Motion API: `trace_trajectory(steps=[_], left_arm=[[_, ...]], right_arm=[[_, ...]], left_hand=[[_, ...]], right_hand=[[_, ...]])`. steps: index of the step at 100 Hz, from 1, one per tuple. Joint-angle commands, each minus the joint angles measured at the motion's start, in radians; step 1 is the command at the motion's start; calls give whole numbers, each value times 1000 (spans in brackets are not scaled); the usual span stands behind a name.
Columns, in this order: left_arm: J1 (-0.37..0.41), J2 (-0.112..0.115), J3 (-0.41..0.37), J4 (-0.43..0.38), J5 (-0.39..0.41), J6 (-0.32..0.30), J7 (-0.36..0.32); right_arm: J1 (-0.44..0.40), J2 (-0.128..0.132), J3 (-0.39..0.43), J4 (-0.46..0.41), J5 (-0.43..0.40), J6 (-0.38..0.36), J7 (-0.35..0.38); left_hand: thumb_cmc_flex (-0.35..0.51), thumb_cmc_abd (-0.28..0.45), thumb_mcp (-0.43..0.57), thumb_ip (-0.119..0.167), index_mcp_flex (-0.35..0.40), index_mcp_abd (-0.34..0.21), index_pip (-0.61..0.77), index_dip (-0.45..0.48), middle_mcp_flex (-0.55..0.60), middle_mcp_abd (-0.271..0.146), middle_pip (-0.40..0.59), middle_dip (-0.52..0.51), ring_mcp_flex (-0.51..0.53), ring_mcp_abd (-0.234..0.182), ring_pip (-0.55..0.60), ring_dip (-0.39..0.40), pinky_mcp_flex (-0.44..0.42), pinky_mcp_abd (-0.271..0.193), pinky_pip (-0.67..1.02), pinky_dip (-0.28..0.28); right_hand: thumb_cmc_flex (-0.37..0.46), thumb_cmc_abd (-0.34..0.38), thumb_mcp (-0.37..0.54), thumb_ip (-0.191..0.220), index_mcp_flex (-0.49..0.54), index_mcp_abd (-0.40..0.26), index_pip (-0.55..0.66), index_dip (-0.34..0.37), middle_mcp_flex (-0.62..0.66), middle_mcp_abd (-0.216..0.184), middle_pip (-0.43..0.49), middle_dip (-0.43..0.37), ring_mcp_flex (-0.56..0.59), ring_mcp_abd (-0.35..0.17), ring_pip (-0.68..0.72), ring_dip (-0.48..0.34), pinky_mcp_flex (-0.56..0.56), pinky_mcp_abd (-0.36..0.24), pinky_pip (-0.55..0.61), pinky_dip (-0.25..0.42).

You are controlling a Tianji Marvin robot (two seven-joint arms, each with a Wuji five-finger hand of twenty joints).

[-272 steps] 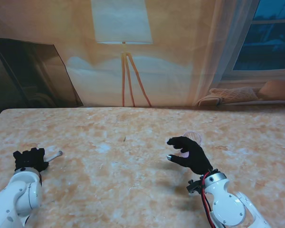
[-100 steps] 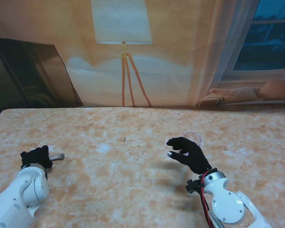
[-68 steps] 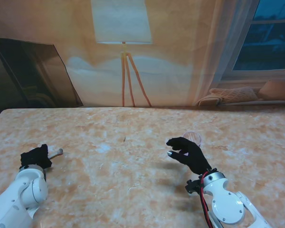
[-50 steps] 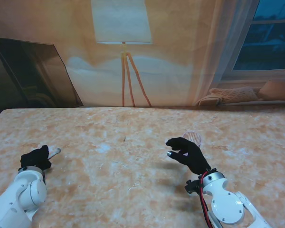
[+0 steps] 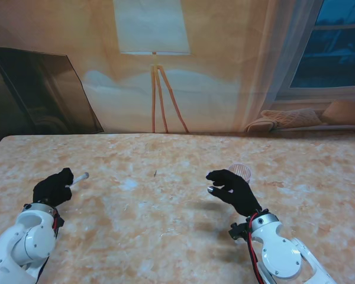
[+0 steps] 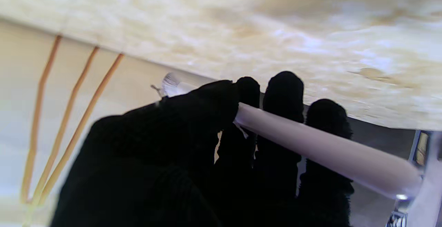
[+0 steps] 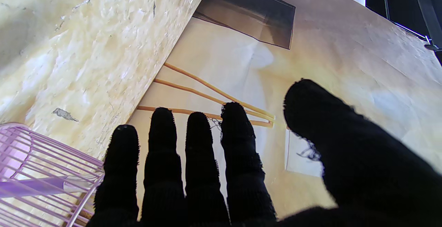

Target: Insert makeup brushes into the holder

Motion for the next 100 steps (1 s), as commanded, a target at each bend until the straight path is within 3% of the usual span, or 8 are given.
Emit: trace_trajectory(steps=[1, 25, 51, 60, 76, 100], left_arm=[[4, -13, 2, -42, -41, -16, -13], [5, -28, 40, -137, -233, -92, -68], [-24, -39, 151, -223, -474, -81, -156], [-49, -42, 205, -230, -538, -73, -176], [-98, -50, 294, -227, -628, -73, -190], [-158, -66, 404, -225, -730, -95, -187]], right_arm=[[2, -11, -6, 2, 3, -3, 9], [23, -22, -27, 10, 49, 9, -10], [43, -40, -62, 15, 172, 49, -17], [50, -46, -75, 17, 207, 55, -22], [57, -53, -91, 20, 261, 79, -22], [61, -68, -103, 10, 364, 130, -29]], left_hand=[[50, 21, -1, 36, -10, -27, -10, -4, 38, 3, -11, 11, 20, 9, 28, 26, -7, 19, 16, 30], [96, 44, -74, 56, 21, -29, -66, 3, 48, 28, -65, 31, 11, 24, 41, 45, -18, 28, 0, 82], [106, 39, -86, 75, 50, -21, -115, 32, 66, 41, -82, 41, 17, 36, 58, 43, -10, 40, 2, 115], [105, 37, -84, 77, 55, -24, -120, 36, 65, 40, -87, 40, 21, 36, 63, 43, -2, 40, 6, 121], [105, 34, -83, 83, 64, -23, -133, 49, 76, 40, -92, 47, 45, 15, 165, 76, 53, 31, 90, 196], [105, 31, -81, 83, 68, -23, -135, 52, 80, 38, -94, 49, 47, 7, 176, 81, 59, 26, 96, 209]], right_hand=[[11, -17, 0, -29, 6, -5, 6, 3, 20, 2, 12, -128, 22, -8, 17, -14, 22, -16, 37, 16], [25, -29, -16, -29, 16, 4, 14, 2, 51, 7, 27, -121, 68, 4, 59, 4, 83, -15, 107, 28], [26, -47, -36, -34, 27, 32, 6, -7, 68, 19, 39, -109, 86, 16, 94, 24, 121, -16, 170, 37], [27, -58, -47, -36, 38, 43, 2, -10, 75, 24, 44, -102, 91, 23, 104, 31, 126, -14, 177, 36], [28, -68, -70, -38, 44, 55, -7, -15, 77, 33, 44, -96, 91, 28, 115, 39, 128, -13, 187, 37], [31, -69, -120, -37, 81, 82, -27, -22, 103, 65, 60, -69, 106, 57, 174, 76, 157, -16, 246, 57]])
